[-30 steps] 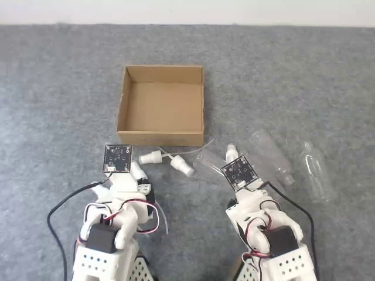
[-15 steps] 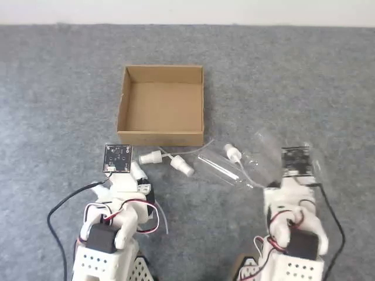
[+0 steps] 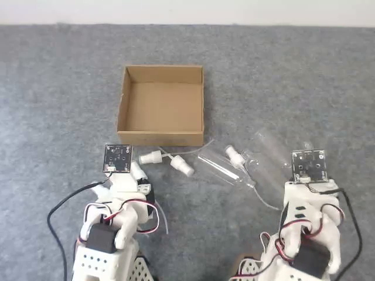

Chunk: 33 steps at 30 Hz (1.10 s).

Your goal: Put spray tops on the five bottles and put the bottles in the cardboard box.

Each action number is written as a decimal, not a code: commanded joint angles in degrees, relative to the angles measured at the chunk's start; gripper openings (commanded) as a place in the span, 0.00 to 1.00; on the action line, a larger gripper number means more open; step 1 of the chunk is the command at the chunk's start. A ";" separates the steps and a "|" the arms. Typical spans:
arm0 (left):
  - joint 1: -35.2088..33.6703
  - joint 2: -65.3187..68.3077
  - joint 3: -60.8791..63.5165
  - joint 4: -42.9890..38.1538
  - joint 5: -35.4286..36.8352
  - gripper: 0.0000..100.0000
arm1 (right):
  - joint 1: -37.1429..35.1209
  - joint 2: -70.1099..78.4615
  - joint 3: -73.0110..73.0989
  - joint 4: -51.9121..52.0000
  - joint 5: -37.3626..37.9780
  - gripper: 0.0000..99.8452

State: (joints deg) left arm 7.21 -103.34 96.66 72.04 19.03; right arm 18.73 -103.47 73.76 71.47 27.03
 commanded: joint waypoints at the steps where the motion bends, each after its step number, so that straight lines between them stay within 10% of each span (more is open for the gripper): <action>1: -0.26 -1.05 -0.13 0.35 -0.18 0.01 | 0.92 0.48 -8.26 2.59 3.78 0.08; 33: -0.26 -1.05 -0.13 0.35 -0.18 0.01 | 0.92 68.00 -37.54 6.02 7.56 0.16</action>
State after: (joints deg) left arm 7.21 -103.34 96.66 72.04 19.03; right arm 19.08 -40.44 42.37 77.89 33.98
